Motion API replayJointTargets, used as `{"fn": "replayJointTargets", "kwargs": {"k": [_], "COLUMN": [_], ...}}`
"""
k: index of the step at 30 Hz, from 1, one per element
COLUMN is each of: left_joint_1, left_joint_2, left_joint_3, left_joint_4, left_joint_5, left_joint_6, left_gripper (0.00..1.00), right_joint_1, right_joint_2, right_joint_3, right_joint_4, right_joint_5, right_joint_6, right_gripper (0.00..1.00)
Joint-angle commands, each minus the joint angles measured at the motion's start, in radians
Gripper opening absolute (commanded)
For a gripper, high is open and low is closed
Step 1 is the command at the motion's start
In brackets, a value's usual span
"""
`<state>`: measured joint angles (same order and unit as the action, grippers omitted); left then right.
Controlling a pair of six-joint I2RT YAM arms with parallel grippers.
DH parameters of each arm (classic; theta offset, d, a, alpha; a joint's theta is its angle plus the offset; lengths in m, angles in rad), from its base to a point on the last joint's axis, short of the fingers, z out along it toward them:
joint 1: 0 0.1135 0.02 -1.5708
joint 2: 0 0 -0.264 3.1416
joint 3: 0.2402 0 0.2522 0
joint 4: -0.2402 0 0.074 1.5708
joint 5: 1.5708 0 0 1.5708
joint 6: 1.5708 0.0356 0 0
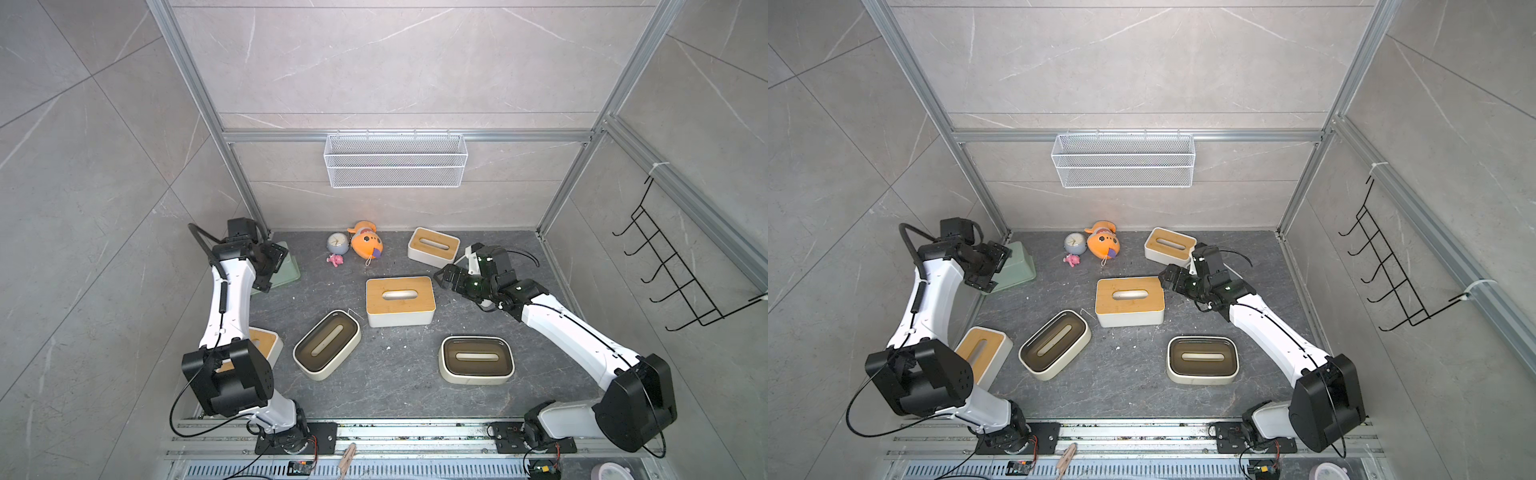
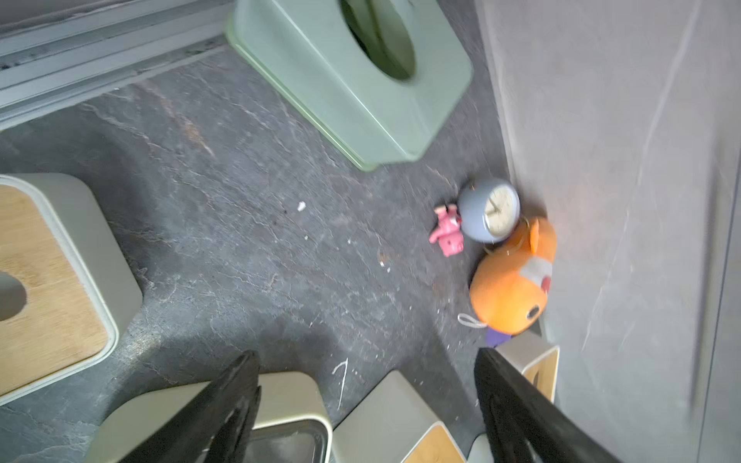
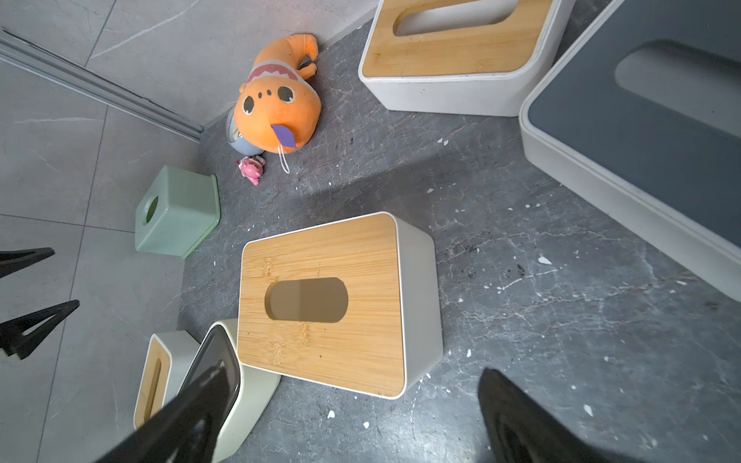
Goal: Stack the tissue boxes
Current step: Adjust the tissue box at the center of the board, then pick up the tissue box from the center of the board.
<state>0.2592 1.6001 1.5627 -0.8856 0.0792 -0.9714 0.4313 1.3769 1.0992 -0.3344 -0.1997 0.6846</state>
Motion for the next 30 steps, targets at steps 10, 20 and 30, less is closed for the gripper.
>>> {"fn": "replayJointTargets", "kwargs": {"k": [10, 20, 30], "left_joint_1": [0.066, 0.064, 0.062], "left_joint_2": [0.359, 0.505, 0.630], "left_joint_3": [0.315, 0.405, 0.520], "left_joint_4": [-0.025, 0.014, 0.014], "left_joint_5": [-0.078, -0.097, -0.075], "left_joint_6": [-0.236, -0.308, -0.345], "left_gripper": [0.76, 0.76, 0.69], "right_joint_1": [0.016, 0.018, 0.017], "right_joint_2": [-0.212, -0.326, -0.373], "right_joint_3": [-0.174, -0.237, -0.272], "right_joint_4": [0.007, -0.018, -0.054], "right_joint_5": [-0.045, -0.077, -0.070], "right_joint_6": [-0.001, -0.063, -0.063], "right_gripper": [1.00, 1.00, 1.00]}}
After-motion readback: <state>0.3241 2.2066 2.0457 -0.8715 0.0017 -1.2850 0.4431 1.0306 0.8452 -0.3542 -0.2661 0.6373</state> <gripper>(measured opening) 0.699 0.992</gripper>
